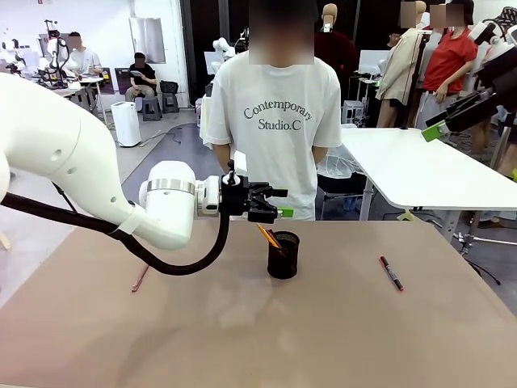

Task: Place the pens into the pen holder.
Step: Pick up a writing instrument from the table and place it into the Pen holder.

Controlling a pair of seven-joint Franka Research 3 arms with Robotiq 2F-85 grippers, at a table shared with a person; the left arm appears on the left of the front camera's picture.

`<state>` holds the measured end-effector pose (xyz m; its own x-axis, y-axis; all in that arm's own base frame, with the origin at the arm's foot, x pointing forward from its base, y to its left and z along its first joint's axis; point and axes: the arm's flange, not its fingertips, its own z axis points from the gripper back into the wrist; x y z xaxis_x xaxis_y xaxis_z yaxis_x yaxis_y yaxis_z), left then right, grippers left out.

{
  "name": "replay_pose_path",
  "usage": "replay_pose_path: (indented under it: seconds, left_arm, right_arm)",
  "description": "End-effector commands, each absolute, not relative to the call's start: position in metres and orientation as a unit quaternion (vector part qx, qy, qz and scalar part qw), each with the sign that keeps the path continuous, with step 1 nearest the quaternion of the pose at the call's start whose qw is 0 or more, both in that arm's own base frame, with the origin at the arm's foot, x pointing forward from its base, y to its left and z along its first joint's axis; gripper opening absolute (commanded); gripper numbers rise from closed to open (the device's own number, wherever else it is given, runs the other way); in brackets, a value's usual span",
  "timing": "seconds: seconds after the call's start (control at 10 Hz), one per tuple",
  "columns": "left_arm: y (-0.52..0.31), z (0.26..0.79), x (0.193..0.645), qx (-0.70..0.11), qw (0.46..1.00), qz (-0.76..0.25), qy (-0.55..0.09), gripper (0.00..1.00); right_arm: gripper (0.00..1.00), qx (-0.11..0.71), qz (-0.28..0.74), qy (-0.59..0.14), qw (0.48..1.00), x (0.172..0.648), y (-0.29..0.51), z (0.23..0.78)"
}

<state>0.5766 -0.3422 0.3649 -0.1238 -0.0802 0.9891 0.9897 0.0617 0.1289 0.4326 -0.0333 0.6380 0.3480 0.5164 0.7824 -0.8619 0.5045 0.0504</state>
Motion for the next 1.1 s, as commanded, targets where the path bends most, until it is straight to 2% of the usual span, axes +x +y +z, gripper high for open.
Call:
replay_pose_path:
  seconds: [0.0,0.2,0.5,0.8,1.0]
  left_arm:
    - [-0.345,0.362,0.580,-0.438,0.496,-0.528,-0.532,1.00]
    - [-0.343,0.363,0.578,-0.432,0.502,-0.532,-0.527,1.00]
    - [-0.298,0.413,0.560,-0.385,0.515,-0.574,-0.506,1.00]
    - [-0.259,0.459,0.537,-0.335,0.558,-0.606,-0.457,1.00]
    - [-0.235,0.484,0.529,-0.277,0.609,-0.591,-0.452,1.00]
  right_arm:
    - [1.00,0.239,0.439,-0.370,0.783,0.433,-0.032,0.638]
    - [1.00,0.239,0.439,-0.370,0.783,0.433,-0.032,0.638]
    - [1.00,0.239,0.439,-0.370,0.783,0.433,-0.032,0.638]
    - [1.00,0.239,0.439,-0.370,0.783,0.433,-0.032,0.638]
    - [1.00,0.239,0.439,-0.370,0.783,0.433,-0.032,0.638]
